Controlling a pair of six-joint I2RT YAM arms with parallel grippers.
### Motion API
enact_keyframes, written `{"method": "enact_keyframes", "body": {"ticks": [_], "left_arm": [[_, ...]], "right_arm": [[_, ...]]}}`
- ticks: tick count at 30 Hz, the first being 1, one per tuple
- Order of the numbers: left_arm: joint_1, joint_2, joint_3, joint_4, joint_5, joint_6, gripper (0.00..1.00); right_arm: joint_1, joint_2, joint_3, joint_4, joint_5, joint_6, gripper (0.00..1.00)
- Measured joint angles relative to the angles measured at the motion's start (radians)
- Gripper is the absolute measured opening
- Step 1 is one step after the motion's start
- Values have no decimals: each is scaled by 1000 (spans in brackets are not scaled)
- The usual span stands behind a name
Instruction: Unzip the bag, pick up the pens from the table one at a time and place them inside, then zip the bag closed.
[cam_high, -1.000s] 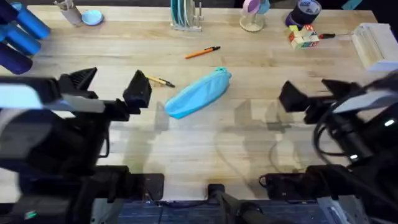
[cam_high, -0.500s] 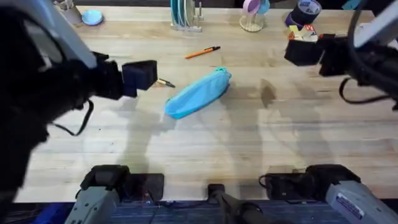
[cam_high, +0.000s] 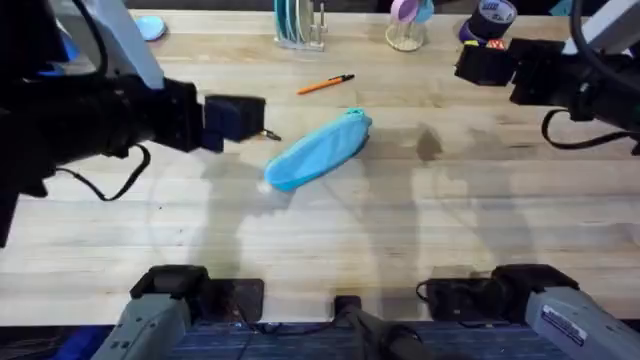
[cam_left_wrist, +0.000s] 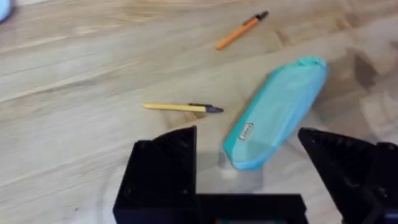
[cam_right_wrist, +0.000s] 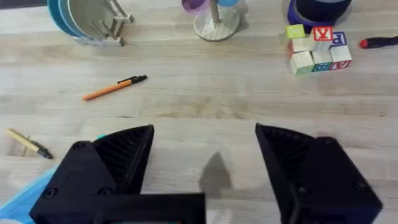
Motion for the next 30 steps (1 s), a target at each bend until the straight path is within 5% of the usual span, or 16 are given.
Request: {"method": "enact_keyframes", "body": {"ticks": [8, 14, 30], "left_arm": [[0, 0, 0, -207, 255, 295, 993], [0, 0, 0, -293, 316, 503, 993], [1, 0, 0, -271, 311, 598, 993]], "right_arm": [[0, 0, 0, -2, 0, 1, 996], [0, 0, 0, -3, 0, 1, 996], [0, 0, 1, -2, 0, 1, 995]]}}
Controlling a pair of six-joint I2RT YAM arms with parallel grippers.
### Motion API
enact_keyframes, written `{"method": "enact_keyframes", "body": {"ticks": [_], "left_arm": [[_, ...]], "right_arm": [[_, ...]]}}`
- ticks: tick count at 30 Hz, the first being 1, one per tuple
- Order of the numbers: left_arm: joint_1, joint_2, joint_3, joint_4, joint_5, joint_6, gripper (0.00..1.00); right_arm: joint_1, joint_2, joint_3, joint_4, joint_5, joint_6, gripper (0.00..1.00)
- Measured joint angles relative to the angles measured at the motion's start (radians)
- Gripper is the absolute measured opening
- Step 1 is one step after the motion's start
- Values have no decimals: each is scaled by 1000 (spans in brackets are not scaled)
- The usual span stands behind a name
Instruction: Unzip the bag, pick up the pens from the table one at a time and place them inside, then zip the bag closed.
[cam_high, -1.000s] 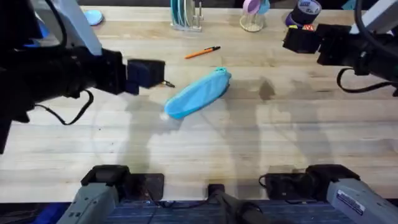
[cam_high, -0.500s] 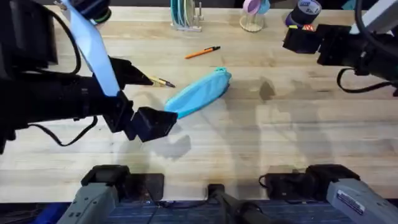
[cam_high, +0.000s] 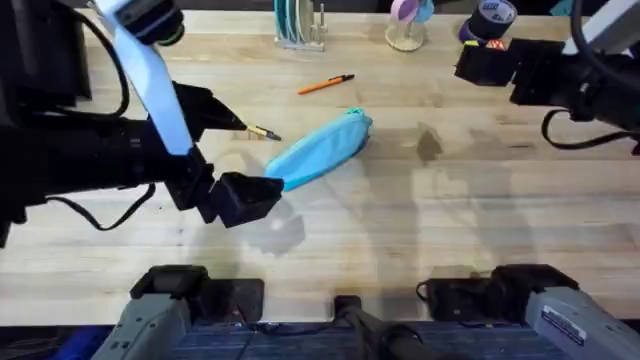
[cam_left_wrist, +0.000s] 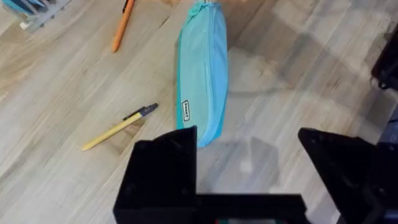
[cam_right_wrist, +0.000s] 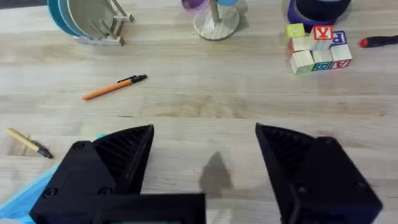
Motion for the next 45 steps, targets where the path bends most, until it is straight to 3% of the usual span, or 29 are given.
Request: {"method": "enact_keyframes", "body": {"ticks": [9, 21, 33, 40, 45], "left_arm": [[0, 35, 0, 0, -58, 3, 995], [-4, 241, -49, 86, -74, 7, 995], [-95, 460, -49, 136, -74, 18, 995], [-105, 544, -49, 193, -74, 21, 996], [-105, 546, -49, 198, -78, 25, 802]], "right_arm": [[0, 0, 0, 0, 0, 0, 996], [0, 0, 0, 4, 0, 0, 996], [0, 0, 0, 5, 0, 0, 996], [0, 0, 0, 5, 0, 0, 996], [0, 0, 0, 5, 0, 0, 996]]}}
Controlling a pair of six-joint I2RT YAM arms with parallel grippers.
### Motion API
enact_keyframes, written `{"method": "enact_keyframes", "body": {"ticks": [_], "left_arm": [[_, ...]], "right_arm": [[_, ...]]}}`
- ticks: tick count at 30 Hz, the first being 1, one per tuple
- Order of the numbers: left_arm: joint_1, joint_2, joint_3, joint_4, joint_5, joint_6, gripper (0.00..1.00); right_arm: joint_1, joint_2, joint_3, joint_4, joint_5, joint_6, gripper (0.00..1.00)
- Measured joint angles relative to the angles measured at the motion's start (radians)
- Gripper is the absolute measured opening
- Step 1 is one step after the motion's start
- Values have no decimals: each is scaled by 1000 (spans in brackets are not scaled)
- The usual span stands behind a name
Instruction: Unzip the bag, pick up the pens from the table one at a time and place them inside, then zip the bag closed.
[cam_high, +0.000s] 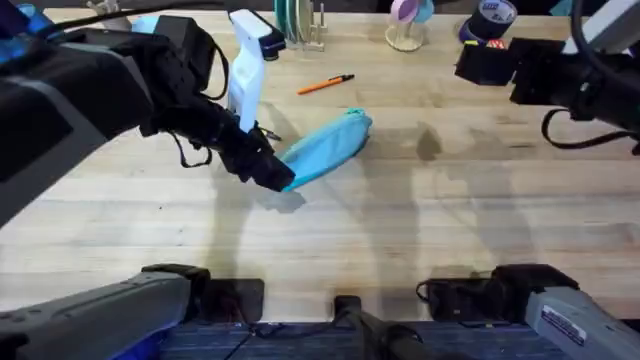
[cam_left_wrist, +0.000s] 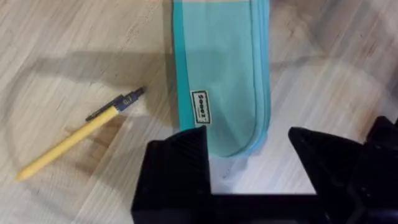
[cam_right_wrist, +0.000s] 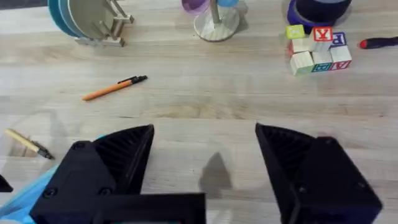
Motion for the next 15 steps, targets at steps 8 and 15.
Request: {"method": "enact_keyframes", "body": {"ticks": [8, 15], "left_arm": [[0, 0, 0, 27, -16, 0, 241], [0, 12, 0, 44, -25, 6, 45]], "right_arm": [[0, 0, 0, 0, 0, 0, 996], [0, 0, 0, 5, -12, 1, 996]]}}
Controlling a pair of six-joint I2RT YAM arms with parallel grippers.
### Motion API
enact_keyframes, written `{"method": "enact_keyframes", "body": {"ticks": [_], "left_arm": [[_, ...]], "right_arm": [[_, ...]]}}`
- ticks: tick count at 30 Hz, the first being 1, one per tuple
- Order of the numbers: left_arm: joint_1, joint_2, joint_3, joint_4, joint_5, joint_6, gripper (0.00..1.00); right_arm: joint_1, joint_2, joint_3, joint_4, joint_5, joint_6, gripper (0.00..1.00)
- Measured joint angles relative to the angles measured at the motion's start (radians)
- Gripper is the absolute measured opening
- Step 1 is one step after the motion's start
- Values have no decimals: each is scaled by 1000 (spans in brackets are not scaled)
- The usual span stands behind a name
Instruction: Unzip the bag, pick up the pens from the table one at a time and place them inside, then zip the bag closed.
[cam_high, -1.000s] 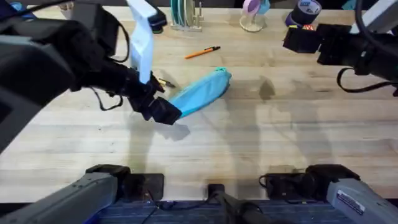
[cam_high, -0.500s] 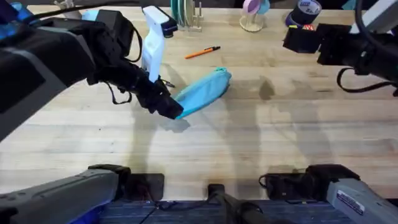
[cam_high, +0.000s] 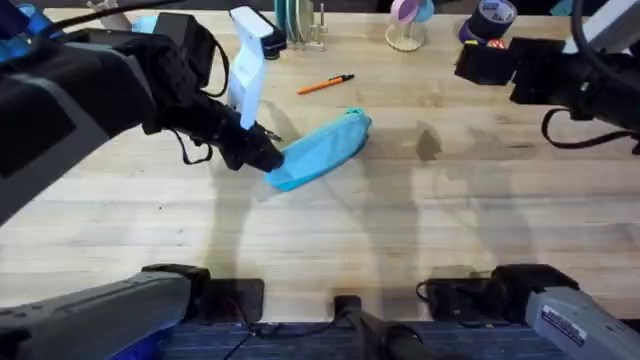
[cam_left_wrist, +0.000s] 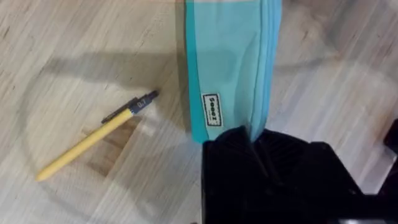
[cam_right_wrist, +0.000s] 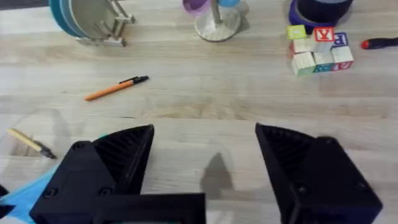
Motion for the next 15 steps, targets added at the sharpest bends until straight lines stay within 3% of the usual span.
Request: {"method": "enact_keyframes", "body": {"ticks": [12, 14, 15], "left_arm": [[0, 3, 0, 14, -4, 0, 44], [0, 3, 0, 15, -4, 0, 44], [0, 3, 0, 15, -4, 0, 44]], "right_arm": [[42, 45, 2, 13, -311, -163, 995], [55, 109, 31, -46, -384, -191, 995], [62, 240, 172, -177, -421, -202, 995]]}}
